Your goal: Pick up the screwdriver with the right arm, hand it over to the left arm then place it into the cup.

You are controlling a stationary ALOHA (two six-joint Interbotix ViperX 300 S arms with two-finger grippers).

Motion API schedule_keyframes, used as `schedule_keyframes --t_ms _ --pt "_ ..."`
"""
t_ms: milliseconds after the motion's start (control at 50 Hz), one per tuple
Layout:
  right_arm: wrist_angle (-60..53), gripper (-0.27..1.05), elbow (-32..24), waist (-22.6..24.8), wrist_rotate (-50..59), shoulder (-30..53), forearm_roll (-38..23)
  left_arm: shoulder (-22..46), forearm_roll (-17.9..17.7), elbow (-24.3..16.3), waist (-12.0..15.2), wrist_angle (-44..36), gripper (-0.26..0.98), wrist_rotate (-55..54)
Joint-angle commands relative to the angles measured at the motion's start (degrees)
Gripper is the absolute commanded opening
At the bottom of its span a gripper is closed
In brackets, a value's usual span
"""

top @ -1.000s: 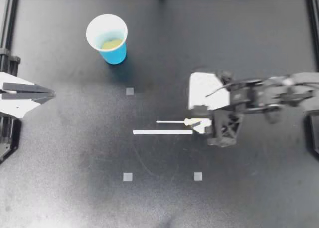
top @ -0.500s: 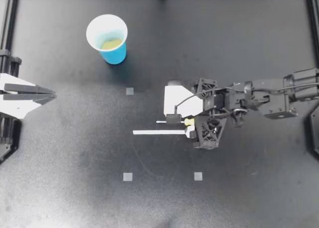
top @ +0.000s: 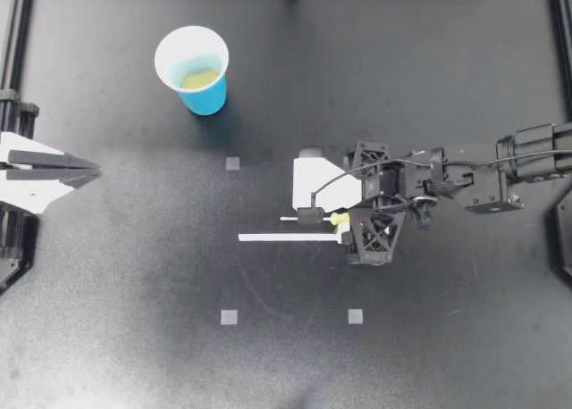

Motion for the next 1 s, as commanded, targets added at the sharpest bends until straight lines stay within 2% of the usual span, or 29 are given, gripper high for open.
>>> schedule_keyframes --t_ms 0,240,400,540,620,820,980 --pt "0.4 0.44 -0.4 -0.4 0.1 -0.8 -0.1 0.4 -0.1 -0.6 -0.2 -0.3 0.13 -0.1" --pt "2.7 0.30 -0.5 -0.4 0.4 0.2 0.9 0.4 0.0 -0.6 -0.1 -0.2 0.13 0.1" --pt "2.7 0.15 -0.5 -0.4 0.5 0.1 1.0 0.6 -0.1 -0.4 -0.1 -0.2 0.13 0.1" --pt "2.4 0.04 -0.5 -0.4 0.6 -1.6 1.1 2.8 -0.1 -0.3 -0.1 -0.3 0.13 0.1" --pt "1.1 0.04 -0.4 -0.4 1.3 -3.1 1.2 4.9 -0.1 -0.4 -0.1 -0.4 0.13 0.2" --pt "-10.1 0.04 2.9 -0.4 5.4 -9.2 1.6 11.3 -1.1 -1.8 -0.1 -2.2 0.13 0.2" --pt "-26.2 0.04 8.7 -0.2 9.8 -15.0 1.9 17.7 -1.8 -3.7 -0.1 -6.2 0.25 0.2"
